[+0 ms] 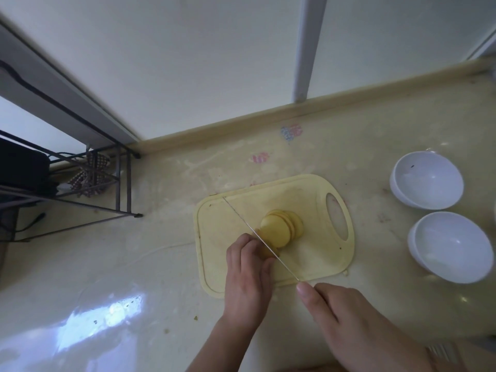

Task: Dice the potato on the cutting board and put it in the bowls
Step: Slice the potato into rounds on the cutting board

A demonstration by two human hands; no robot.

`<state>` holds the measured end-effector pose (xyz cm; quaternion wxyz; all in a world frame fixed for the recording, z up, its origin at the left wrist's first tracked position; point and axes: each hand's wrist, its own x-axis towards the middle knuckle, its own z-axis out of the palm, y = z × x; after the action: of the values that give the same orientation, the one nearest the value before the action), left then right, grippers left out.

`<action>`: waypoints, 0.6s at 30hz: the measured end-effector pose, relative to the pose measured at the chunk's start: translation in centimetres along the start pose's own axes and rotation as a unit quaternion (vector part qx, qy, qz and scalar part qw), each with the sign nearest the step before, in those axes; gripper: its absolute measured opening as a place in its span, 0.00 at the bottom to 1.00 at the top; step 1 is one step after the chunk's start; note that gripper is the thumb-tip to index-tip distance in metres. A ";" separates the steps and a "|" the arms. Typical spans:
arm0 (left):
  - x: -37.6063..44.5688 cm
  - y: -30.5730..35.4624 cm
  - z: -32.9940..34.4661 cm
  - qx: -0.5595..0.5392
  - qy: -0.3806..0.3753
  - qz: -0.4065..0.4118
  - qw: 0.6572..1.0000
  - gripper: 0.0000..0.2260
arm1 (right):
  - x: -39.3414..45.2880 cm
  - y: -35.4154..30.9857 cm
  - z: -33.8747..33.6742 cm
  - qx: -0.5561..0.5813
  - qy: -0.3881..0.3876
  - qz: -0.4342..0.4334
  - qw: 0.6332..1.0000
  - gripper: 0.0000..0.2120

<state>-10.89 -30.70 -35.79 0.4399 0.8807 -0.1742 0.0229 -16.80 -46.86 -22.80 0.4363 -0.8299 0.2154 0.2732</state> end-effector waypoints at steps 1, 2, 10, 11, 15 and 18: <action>0.0 0.0 0.1 0.000 0.002 0.001 1.000 0.12 | 0.0 -0.1 0.0 0.000 0.003 0.002 1.000 0.30; 0.0 0.0 0.1 0.000 0.004 0.001 1.000 0.12 | 0.0 -0.3 0.0 0.000 0.005 0.001 1.000 0.28; 0.2 -0.3 -0.2 -0.014 0.005 0.000 1.000 0.12 | 0.4 -1.0 0.1 -0.035 -0.007 -0.009 0.999 0.26; 0.3 -0.3 -0.3 -0.015 0.008 -0.003 1.000 0.12 | 0.6 -1.1 0.2 -0.037 -0.011 -0.013 0.999 0.26; 0.6 -0.4 -0.5 -0.018 0.011 0.010 1.000 0.11 | 1.6 -1.0 0.3 -0.026 -0.018 -0.011 0.999 0.25; 0.2 -0.2 -0.3 -0.007 0.011 0.052 0.999 0.10 | 2.9 -0.6 1.0 -0.026 -0.019 -0.010 0.999 0.26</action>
<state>-10.59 -30.42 -35.67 0.4461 0.8671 -0.2149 0.0537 -14.55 -46.04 -24.77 0.4209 -0.8380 0.1915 0.2896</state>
